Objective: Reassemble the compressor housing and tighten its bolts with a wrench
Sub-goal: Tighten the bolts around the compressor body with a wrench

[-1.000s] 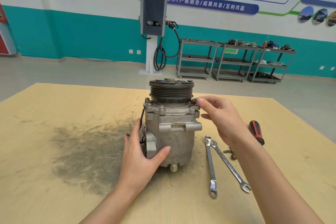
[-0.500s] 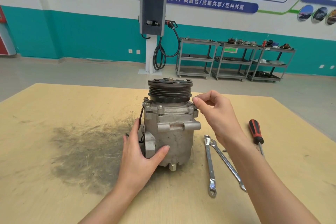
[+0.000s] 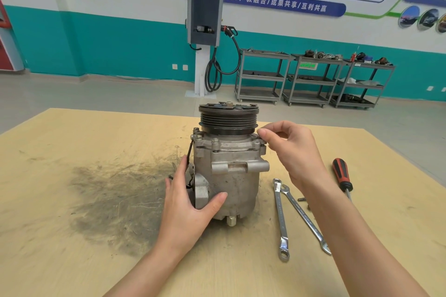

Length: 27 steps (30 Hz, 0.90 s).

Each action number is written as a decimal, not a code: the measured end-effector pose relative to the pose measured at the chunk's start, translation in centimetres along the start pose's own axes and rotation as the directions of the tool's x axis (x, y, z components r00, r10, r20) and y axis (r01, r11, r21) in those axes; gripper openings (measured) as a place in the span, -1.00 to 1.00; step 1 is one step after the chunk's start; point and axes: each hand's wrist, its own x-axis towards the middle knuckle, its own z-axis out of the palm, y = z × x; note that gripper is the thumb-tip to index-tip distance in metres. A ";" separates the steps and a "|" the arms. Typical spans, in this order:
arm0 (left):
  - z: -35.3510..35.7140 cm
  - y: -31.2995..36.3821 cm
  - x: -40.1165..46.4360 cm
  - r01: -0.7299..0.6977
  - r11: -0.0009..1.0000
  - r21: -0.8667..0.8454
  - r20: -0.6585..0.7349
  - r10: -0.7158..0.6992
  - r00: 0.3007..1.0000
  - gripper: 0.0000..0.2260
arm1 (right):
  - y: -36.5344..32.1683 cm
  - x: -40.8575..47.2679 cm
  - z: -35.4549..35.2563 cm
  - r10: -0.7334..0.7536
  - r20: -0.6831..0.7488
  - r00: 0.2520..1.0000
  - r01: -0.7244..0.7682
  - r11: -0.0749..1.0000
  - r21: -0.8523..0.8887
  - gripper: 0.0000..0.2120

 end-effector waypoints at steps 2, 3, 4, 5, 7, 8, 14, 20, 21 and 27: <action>0.0 0.0 0.0 0.003 1.000 -0.007 0.007 -0.003 1.000 0.01 | -0.1 0.0 0.0 -0.001 0.021 1.000 0.001 1.000 -0.017 -0.92; 0.0 0.0 0.0 0.004 1.000 -0.007 0.008 -0.004 1.000 0.01 | -0.1 0.0 0.0 -0.004 0.027 1.000 0.004 1.000 -0.031 -0.92; 0.0 0.1 0.0 0.003 1.000 -0.005 0.007 -0.003 1.000 0.02 | -0.1 0.0 0.0 -0.010 0.028 1.000 0.011 0.999 -0.050 -0.92; 0.0 0.1 0.0 0.003 1.000 -0.002 0.003 -0.003 1.000 0.02 | -0.2 0.0 0.0 -0.018 0.026 1.000 0.020 0.997 -0.071 -0.92; 0.1 0.0 0.0 0.000 1.000 0.008 -0.007 0.000 1.000 0.00 | -0.4 0.0 0.0 -0.035 0.019 0.999 0.037 0.991 -0.126 -0.89; 0.1 0.0 0.0 0.000 1.000 0.013 -0.008 0.000 1.000 -0.01 | -0.5 -0.1 -0.1 -0.049 0.017 0.999 0.051 0.985 -0.165 -0.89; 0.0 0.0 0.1 0.004 1.000 0.007 0.003 -0.004 1.000 0.01 | -1.1 -0.1 -0.5 -0.103 0.059 0.993 0.117 0.935 -0.336 -0.83; 0.0 0.0 0.0 0.004 1.000 0.005 -0.004 -0.004 1.000 0.01 | -1.4 -0.3 -0.6 -0.109 0.077 0.991 0.130 0.921 -0.368 -0.83; 0.0 0.0 0.0 0.004 1.000 0.002 -0.004 -0.004 1.000 0.00 | -1.4 -0.3 -0.5 -0.112 0.075 0.991 0.132 0.918 -0.374 -0.85; 0.1 0.0 0.0 0.002 1.000 0.000 -0.007 -0.002 1.000 -0.02 | -1.7 -0.5 -0.4 -0.107 0.048 0.993 0.117 0.913 -0.390 -0.91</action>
